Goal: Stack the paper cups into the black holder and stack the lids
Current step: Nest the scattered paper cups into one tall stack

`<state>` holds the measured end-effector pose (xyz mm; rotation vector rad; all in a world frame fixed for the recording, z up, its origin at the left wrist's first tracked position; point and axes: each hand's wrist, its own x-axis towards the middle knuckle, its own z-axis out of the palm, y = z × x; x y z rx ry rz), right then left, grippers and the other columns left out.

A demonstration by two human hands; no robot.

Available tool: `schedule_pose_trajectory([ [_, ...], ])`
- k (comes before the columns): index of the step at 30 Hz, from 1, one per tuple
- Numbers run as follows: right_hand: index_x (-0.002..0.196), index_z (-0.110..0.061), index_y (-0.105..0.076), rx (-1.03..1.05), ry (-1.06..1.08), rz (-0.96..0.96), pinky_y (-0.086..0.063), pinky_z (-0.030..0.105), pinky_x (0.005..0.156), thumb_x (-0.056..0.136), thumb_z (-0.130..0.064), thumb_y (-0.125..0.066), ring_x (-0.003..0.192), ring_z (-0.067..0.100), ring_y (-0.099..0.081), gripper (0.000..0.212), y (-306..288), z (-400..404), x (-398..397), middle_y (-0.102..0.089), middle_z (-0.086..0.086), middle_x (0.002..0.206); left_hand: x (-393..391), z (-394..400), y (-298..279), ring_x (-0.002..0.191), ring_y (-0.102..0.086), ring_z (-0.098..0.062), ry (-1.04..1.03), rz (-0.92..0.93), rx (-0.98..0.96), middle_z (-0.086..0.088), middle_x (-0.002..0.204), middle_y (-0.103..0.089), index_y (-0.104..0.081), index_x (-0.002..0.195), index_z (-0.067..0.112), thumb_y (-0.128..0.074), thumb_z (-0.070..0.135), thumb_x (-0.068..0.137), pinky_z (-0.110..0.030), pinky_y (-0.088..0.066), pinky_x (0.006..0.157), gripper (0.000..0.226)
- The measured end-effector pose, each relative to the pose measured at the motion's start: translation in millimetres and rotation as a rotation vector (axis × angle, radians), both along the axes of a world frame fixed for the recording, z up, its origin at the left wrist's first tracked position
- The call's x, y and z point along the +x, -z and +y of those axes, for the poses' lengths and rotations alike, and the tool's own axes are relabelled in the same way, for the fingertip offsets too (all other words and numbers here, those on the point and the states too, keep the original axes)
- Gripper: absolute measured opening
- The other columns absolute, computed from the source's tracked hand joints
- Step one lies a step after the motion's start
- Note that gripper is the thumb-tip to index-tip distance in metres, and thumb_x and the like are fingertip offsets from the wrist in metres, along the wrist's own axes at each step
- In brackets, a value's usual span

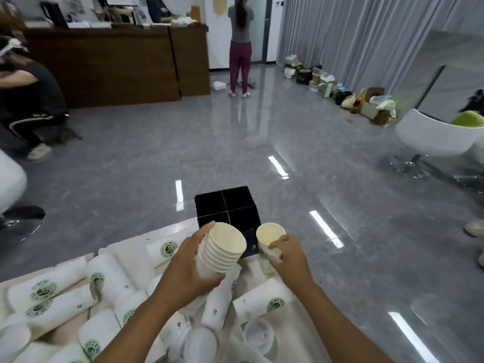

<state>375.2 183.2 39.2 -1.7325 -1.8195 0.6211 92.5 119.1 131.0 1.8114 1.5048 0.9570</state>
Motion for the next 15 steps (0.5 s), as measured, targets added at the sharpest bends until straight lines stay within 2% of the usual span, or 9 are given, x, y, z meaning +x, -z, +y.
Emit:
schedule_pose_trajectory([
  [2, 0.115, -0.019, -0.069, 0.016, -0.009, -0.021, -0.051, 0.028, 0.075, 0.086, -0.017, -0.078, 0.070, 0.014, -0.059, 0.030, -0.3, 3.8, -3.7, -0.049, -0.010, 0.116, -6.0, -2.1, -1.4, 0.130, -0.049, 0.001, -0.015, -0.002, 0.005, 0.033, 0.141, -0.051, -0.031, 0.148, 0.063, -0.095, 0.035, 0.067, -0.032, -0.050, 0.103, 0.107],
  [6, 0.124, -0.022, -0.062, 0.015, -0.002, -0.037, -0.046, 0.027, 0.076, 0.088, -0.015, -0.076, 0.077, 0.014, -0.056, 0.039, 4.4, 9.9, -8.9, -0.056, -0.007, 0.112, -17.4, -9.0, -0.8, 0.131, -0.050, 0.002, -0.034, -0.031, -0.016, 0.029, 0.145, -0.051, -0.030, 0.150, 0.061, -0.095, 0.039, 0.068, -0.027, -0.049, 0.100, 0.107],
  [8, 0.126, -0.021, -0.062, 0.013, 0.027, -0.020, -0.043, 0.026, 0.077, 0.089, -0.012, -0.074, 0.084, 0.015, -0.057, 0.040, 6.7, 10.7, -9.8, -0.058, -0.006, 0.104, -22.1, -13.1, 0.3, 0.130, -0.051, 0.001, -0.046, -0.051, -0.024, 0.028, 0.144, -0.052, -0.032, 0.149, 0.060, -0.095, 0.038, 0.067, -0.026, -0.050, 0.099, 0.106],
  [10, 0.119, -0.018, -0.067, 0.022, 0.043, -0.036, -0.041, 0.025, 0.073, 0.090, -0.009, -0.071, 0.087, 0.019, -0.060, 0.030, 7.8, 11.5, -10.2, -0.059, -0.004, 0.097, -26.3, -17.5, 0.8, 0.129, -0.053, -0.001, -0.054, -0.056, -0.036, 0.027, 0.143, -0.053, -0.033, 0.149, 0.060, -0.095, 0.034, 0.067, -0.031, -0.052, 0.100, 0.106],
  [12, 0.102, -0.012, -0.073, 0.063, 0.038, -0.051, -0.040, 0.026, 0.071, 0.088, -0.005, -0.071, 0.089, 0.025, -0.064, 0.016, 5.1, 11.7, -11.0, -0.060, -0.003, 0.095, -29.9, -22.1, -0.1, 0.129, -0.054, -0.003, -0.065, -0.071, -0.041, 0.025, 0.142, -0.055, -0.034, 0.149, 0.058, -0.095, 0.033, 0.066, -0.034, -0.053, 0.101, 0.106],
  [15, 0.088, -0.011, -0.075, 0.222, 0.030, -0.028, -0.049, 0.032, 0.069, 0.082, -0.002, -0.079, 0.079, 0.024, -0.063, 0.012, -20.0, 11.5, -15.2, -0.062, -0.003, 0.090, -35.9, -28.7, -3.4, 0.126, -0.054, 0.000, -0.091, -0.097, -0.026, 0.026, 0.138, -0.056, -0.035, 0.149, 0.056, -0.095, 0.035, 0.066, -0.024, -0.050, 0.098, 0.104],
])
